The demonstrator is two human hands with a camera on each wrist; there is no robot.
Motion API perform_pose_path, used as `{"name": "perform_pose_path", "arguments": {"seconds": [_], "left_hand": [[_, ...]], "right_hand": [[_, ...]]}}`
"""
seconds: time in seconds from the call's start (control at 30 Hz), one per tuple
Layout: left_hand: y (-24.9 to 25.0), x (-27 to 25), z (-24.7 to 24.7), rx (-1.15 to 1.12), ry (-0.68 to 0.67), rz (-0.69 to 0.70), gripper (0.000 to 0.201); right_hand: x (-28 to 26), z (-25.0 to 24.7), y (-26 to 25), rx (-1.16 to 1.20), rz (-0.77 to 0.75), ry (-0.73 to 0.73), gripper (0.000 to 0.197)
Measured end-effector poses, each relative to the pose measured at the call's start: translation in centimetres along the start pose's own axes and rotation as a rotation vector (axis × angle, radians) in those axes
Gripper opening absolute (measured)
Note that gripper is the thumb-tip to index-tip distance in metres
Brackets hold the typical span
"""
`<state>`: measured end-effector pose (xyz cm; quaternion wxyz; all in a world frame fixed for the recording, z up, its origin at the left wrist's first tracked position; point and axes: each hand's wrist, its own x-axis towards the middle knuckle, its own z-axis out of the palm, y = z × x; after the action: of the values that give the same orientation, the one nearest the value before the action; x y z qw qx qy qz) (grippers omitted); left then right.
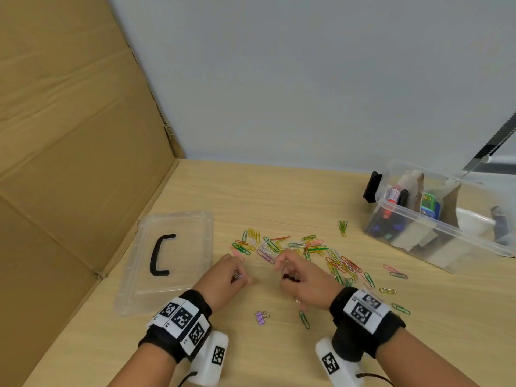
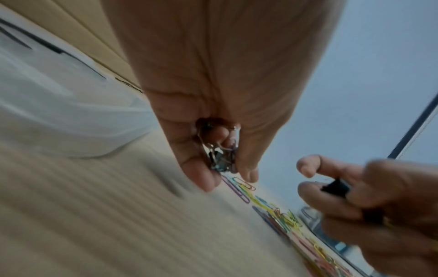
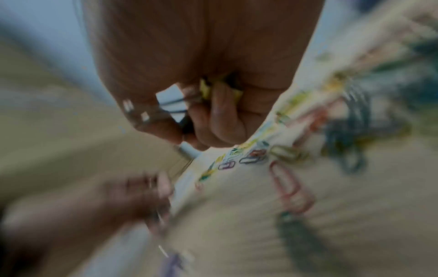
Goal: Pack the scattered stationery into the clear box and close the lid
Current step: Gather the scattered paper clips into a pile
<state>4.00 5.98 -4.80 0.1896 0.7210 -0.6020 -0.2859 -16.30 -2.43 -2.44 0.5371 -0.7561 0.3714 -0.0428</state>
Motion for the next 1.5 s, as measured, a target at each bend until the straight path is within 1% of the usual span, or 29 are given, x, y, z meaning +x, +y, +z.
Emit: {"name": "perform_pose_path", "arguments": {"seconds": [0.07,0.1,0.13,0.17,0.2,0.27,0.37,0.43,0.53,0.57,0.63,0.7,0.77,0.87,0.93,1.0,1.03,1.07,1.13,1.27,1.3,1.4,1.5], "left_hand": [[-0.1,0.0,-0.3,-0.038,0.045,0.01,0.013],[-0.1,0.0,-0.5,-0.055,0.063,0.016,0.012],[0.0,-0.1,-0.7,-0.07,0.079,0.025,0.011],[0.1,-0.1,-0.8,-0.085,0.096,0.03,0.015],[0.2,-0.2,-1.0,-0.103,0.112,0.037,0.019],[0.4,-0.4,-1.1,-0.124,0.149,0.045,0.023],[0.6,-0.7,-1.0,-0.129,0.172,0.031,0.024],[0.7,-0.7,-0.6,-0.137,0.171,0.025,0.023],[1.3,-0.3,0.3,-0.148,0.17,0.007,0.021],[1.9,-0.1,0.6,-0.134,0.175,0.008,0.02],[3.4,0.5,1.2,-0.134,0.186,0.008,0.018],[5.4,1.4,1.7,-0.167,0.206,0.022,0.017],[7.4,2.2,2.0,-0.183,0.225,0.032,0.018],[11.3,3.7,2.7,-0.176,0.237,0.081,0.019],[13.9,4.6,3.3,-0.193,0.221,0.117,0.019],[15.9,5.3,4.0,-0.216,0.201,0.116,0.02],[16.8,5.6,4.4,-0.221,0.195,0.117,0.02],[17.6,5.8,4.8,-0.221,0.195,0.116,0.021],[18.7,6.0,5.5,-0.223,0.202,0.121,0.021],[20.0,6.0,6.5,-0.205,0.202,0.111,0.019],[20.2,5.9,6.7,-0.196,0.206,0.11,0.019],[20.4,5.7,7.2,-0.179,0.212,0.101,0.017],[20.3,5.5,7.8,-0.17,0.212,0.079,0.016]], "right_hand": [[-0.7,1.1,-0.7,-0.4,-0.045,-0.119,0.033],[-0.8,1.7,-1.0,-0.551,-0.055,-0.174,0.039],[-0.8,2.4,-1.3,-0.638,-0.056,-0.219,0.042],[-0.6,3.1,-1.4,-0.687,-0.063,-0.249,0.04],[-0.4,3.6,-1.4,-0.724,-0.082,-0.26,0.035],[0.1,4.5,-1.5,-0.773,-0.119,-0.239,0.024],[0.4,4.6,-1.6,-0.815,-0.14,-0.218,0.02],[0.1,4.0,-1.4,-0.763,-0.143,-0.226,0.015],[-1.1,1.8,-0.7,-0.663,-0.123,-0.168,0.022],[-1.8,0.7,-0.3,-0.629,-0.121,-0.133,0.022],[-3.5,-2.2,0.1,-0.517,-0.142,-0.045,0.016],[-5.5,-6.0,0.2,-0.407,-0.174,0.087,0.011],[-7.5,-9.9,-0.2,-0.305,-0.196,0.227,0.011],[-9.9,-16.1,-0.2,-0.256,-0.204,0.439,0.01],[-10.7,-20.2,0.5,-0.229,-0.21,0.63,0.009],[-10.9,-24.1,1.4,-0.195,-0.213,0.834,0.013],[-10.8,-25.9,2.1,-0.199,-0.192,0.908,0.015],[-10.5,-27.6,2.9,-0.211,-0.151,0.949,0.016],[-9.8,-30.5,4.5,-0.248,-0.042,0.939,0.018],[-8.2,-34.0,7.6,-0.401,0.254,0.753,0.018],[-7.8,-34.5,8.2,-0.418,0.306,0.702,0.018],[-7.1,-35.3,9.0,-0.434,0.385,0.55,0.024],[-7.4,-35.3,8.7,-0.486,0.412,0.437,0.036]]}}
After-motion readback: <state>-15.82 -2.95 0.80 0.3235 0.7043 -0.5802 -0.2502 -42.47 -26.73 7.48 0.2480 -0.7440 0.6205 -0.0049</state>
